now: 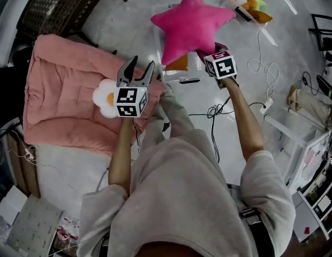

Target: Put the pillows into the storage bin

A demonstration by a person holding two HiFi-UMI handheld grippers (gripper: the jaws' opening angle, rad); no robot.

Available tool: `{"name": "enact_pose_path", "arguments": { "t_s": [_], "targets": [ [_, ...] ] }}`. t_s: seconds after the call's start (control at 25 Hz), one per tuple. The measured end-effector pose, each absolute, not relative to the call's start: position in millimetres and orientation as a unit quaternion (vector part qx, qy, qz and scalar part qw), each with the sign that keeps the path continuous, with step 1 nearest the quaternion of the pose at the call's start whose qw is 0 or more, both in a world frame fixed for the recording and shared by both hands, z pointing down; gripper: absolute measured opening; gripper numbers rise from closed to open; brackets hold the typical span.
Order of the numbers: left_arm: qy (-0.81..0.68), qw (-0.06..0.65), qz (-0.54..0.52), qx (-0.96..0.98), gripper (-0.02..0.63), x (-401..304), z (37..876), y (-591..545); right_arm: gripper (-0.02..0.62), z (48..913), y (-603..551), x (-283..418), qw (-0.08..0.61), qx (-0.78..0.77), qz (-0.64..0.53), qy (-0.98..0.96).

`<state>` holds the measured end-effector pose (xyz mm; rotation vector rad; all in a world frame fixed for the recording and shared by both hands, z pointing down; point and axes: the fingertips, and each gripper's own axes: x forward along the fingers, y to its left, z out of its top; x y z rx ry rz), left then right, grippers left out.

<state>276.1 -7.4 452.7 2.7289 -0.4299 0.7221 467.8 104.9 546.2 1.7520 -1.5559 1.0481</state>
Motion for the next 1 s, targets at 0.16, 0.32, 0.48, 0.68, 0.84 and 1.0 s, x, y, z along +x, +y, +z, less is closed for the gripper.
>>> {"name": "enact_pose_path", "arguments": {
  "t_s": [0.16,0.32,0.48,0.68,0.84,1.0],
  "targets": [
    [-0.138,0.141,0.261,0.945,0.229,293,462,-4,0.221,572,117,492,0.21,0.689,0.435,-0.541],
    [-0.135,0.144,0.268,0.943,0.229,306,472,-12,0.262,600,104,514,0.152,0.7,0.474,-0.512],
    [-0.15,0.157,0.269,0.938,0.229,303,480,-18,0.462,658,113,518,0.168,0.696,0.521,-0.465],
    [-0.164,0.164,0.271,0.934,0.229,284,487,-29,0.456,656,103,484,0.168,0.683,0.508,-0.497],
    [-0.187,0.167,0.267,0.931,0.229,261,479,-29,0.451,636,84,463,0.164,0.673,0.487,-0.532],
    [-0.213,0.172,0.262,0.925,0.229,236,477,-43,0.434,622,51,439,0.159,0.659,0.464,-0.57]
  ]
}}
